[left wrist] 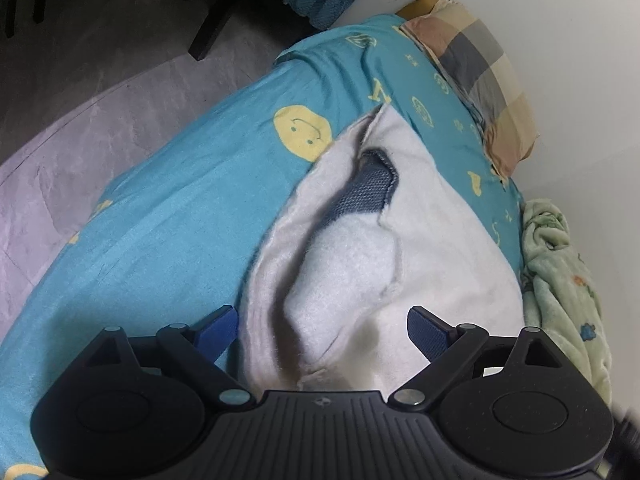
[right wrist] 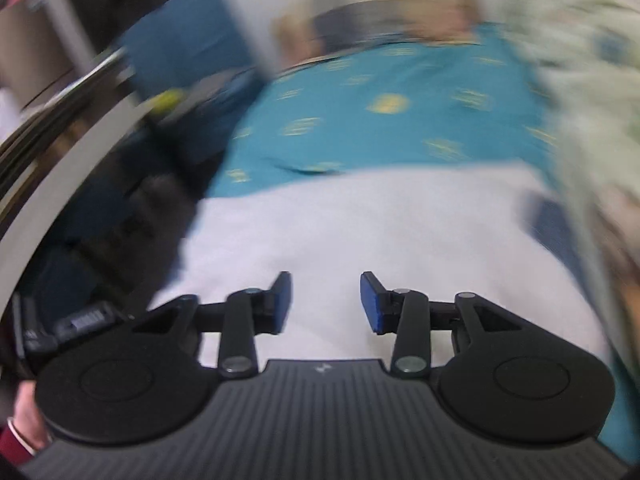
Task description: Fold clothes
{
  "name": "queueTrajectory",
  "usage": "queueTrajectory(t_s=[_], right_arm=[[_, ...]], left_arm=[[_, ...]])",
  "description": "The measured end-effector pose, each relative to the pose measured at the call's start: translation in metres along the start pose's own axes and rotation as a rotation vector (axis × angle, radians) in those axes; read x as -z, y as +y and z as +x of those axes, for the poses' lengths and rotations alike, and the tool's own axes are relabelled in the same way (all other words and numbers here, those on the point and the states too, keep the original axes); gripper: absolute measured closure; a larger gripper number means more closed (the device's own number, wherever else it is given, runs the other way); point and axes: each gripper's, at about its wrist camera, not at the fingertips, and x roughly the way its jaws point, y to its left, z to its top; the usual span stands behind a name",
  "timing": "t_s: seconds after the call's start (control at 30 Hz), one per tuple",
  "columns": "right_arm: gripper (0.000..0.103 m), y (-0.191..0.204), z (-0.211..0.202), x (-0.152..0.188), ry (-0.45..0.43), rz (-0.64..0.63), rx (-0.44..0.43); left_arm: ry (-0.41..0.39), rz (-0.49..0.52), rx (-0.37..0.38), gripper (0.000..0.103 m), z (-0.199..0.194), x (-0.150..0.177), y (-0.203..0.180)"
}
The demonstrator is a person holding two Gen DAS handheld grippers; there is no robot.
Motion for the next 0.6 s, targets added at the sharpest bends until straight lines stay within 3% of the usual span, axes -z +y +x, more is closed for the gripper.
queueTrajectory(t_s=[0.07, 0.17, 0.33, 0.47, 0.6], right_arm=[[0.04, 0.027, 0.041, -0.031, 0.038, -0.121, -0.027], [0.042, 0.07, 0.107, -0.068, 0.14, -0.243, -0.114], [0.042, 0.128, 0.223, -0.102, 0.335, -0.271, -0.195], [0.042, 0.161, 0.281, -0.106, 0.419, -0.362, -0.152], [0.043, 0.183, 0.308, -0.103, 0.465, -0.547, -0.018]], left_arm=[[0.018, -0.005, 0.005, 0.013, 0.003, 0.002, 0.003], [0.024, -0.004, 0.018, 0.013, 0.004, 0.006, 0.007], [0.015, 0.013, 0.053, 0.013, 0.003, 0.01, 0.011], [0.014, 0.036, 0.094, 0.035, 0.005, 0.011, 0.012], [0.008, 0.052, 0.113, 0.042, 0.006, 0.013, 0.008]])
